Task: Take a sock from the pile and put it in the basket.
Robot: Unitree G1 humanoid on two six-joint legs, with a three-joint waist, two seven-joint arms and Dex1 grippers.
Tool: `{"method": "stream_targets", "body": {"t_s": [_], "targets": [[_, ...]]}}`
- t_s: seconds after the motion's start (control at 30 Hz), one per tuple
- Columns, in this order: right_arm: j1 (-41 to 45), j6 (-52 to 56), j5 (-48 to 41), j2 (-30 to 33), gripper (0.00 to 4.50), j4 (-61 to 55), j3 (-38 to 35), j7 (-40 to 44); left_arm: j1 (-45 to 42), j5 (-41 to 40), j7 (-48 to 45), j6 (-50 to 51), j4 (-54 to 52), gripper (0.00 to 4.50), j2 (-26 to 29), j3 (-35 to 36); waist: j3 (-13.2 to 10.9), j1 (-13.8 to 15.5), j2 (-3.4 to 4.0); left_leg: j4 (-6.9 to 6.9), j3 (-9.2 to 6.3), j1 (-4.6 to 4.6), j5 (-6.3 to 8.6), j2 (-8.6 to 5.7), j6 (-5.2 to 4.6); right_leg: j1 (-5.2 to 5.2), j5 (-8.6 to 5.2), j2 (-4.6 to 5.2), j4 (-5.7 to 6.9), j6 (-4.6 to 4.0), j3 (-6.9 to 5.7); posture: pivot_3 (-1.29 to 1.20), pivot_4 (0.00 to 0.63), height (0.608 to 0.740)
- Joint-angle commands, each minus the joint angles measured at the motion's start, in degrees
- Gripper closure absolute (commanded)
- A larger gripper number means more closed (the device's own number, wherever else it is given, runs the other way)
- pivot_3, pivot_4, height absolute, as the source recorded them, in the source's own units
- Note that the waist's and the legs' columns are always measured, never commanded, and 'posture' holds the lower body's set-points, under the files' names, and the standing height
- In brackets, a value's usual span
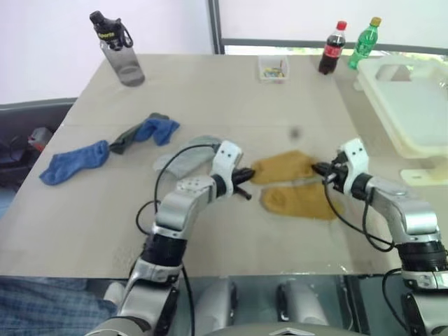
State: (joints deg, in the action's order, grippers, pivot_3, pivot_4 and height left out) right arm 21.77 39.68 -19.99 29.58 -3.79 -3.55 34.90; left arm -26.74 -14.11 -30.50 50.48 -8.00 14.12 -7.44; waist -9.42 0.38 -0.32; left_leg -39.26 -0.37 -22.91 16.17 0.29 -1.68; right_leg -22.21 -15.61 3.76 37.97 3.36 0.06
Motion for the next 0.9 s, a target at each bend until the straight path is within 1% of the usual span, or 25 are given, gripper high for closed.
{"method": "stream_targets", "body": {"t_s": [0.03, 0.1, 0.17, 0.27, 0.3, 0.43, 0.53, 0.63, 0.8, 0.9], "targets": [[-0.9, 5.5, -5.6, 2.3, 4.48, -10.1, -4.7, 0.7, 1.5, -9.4, -2.4, 7.3, -13.3, 4.50, -0.8, 3.1, 0.0, 0.1, 0.00, 0.00, 0.00, -0.03, 0.00, 0.00, 0.00, -0.01, 0.00, 0.02, -0.01, 0.00, -0.01, 0.00, 0.150, 0.740], [-2.1, 10.0, -9.5, 3.7, 4.48, -14.6, -7.0, 1.4, 3.5, -15.3, -3.2, 11.0, -17.9, 4.50, -1.8, 5.9, 0.0, 0.3, -0.01, -0.01, -0.03, -0.03, 0.00, 0.01, -0.01, 0.01, 0.00, 0.05, -0.01, 0.00, -0.02, 0.00, 0.150, 0.740], [-3.5, 13.4, -12.6, 5.5, 4.48, -18.2, -8.7, 2.1, 5.6, -18.3, -3.4, 13.6, -20.6, 4.50, -1.2, 6.7, 0.0, 0.3, -0.01, 0.00, -0.06, -0.04, 0.01, 0.02, -0.01, 0.02, 0.00, 0.09, -0.04, 0.00, -0.03, 0.00, 0.150, 0.740], [-5.9, 17.1, -15.8, 8.3, 4.48, -21.5, -11.0, 2.7, 7.8, -18.8, -2.8, 14.3, -22.4, 4.50, 0.9, 4.8, 0.0, 0.3, -0.01, 0.00, -0.05, 0.01, 0.04, 0.00, -0.06, 0.05, 0.00, 0.08, -0.02, 0.00, -0.02, 0.00, 0.150, 0.740], [-6.8, 18.0, -16.6, 9.2, 4.48, -22.4, -11.6, 2.8, 8.2, -19.3, -2.6, 14.4, -22.6, 4.50, 1.1, 4.6, 0.0, 0.3, -0.01, 0.00, -0.05, 0.04, 0.14, 0.00, -0.24, 0.07, 0.00, 0.07, -0.01, -0.01, -0.03, 0.00, 0.150, 0.740], [-10.2, 21.5, -20.6, 12.5, 4.48, -26.4, -14.7, 3.2, 9.0, -18.7, -1.9, 13.1, -21.7, 4.50, 2.0, 2.7, 0.0, 0.4, -0.01, -0.01, -0.09, 0.04, 0.16, -0.02, -0.27, 0.10, 0.00, 0.06, -0.01, -0.01, -0.08, 0.00, 0.150, 0.740], [-12.0, 23.8, -22.8, 13.4, 4.48, -28.3, -16.8, 1.7, 9.9, -18.8, -1.9, 12.7, -21.9, 4.50, 2.8, 1.5, 0.0, 0.2, -0.01, -0.01, -0.07, 0.05, 0.16, -0.02, -0.28, 0.09, 0.00, 0.05, -0.01, -0.01, -0.06, 0.00, 0.150, 0.740], [-14.6, 25.0, -23.8, 14.0, 4.48, -29.9, -17.3, 0.9, 11.0, -18.6, -1.7, 12.4, -22.1, 4.50, 3.3, 0.1, 0.0, 0.3, -0.02, 0.01, -0.08, 0.05, 0.16, 0.00, -0.28, 0.09, -0.01, 0.02, -0.02, -0.01, -0.06, 0.00, 0.150, 0.740], [-16.3, 27.7, -26.3, 12.8, 4.48, -30.4, -18.9, -2.6, 11.3, -16.8, -1.5, 9.7, -20.2, 4.50, 4.3, -2.6, 0.0, 0.3, -0.02, -0.01, -0.05, 0.05, 0.16, -0.01, -0.28, 0.10, -0.01, 0.02, -0.02, -0.01, -0.03, 0.00, 0.150, 0.740], [-17.4, 27.5, -25.3, 12.5, 4.48, -29.1, -18.5, -4.5, 10.1, -15.5, -0.6, 7.7, -18.1, 4.50, 3.7, -3.2, 0.0, 0.3, -0.02, -0.01, -0.07, 0.05, 0.16, -0.01, -0.28, 0.10, -0.01, 0.01, -0.02, -0.01, -0.05, 0.00, 0.150, 0.740]]}}
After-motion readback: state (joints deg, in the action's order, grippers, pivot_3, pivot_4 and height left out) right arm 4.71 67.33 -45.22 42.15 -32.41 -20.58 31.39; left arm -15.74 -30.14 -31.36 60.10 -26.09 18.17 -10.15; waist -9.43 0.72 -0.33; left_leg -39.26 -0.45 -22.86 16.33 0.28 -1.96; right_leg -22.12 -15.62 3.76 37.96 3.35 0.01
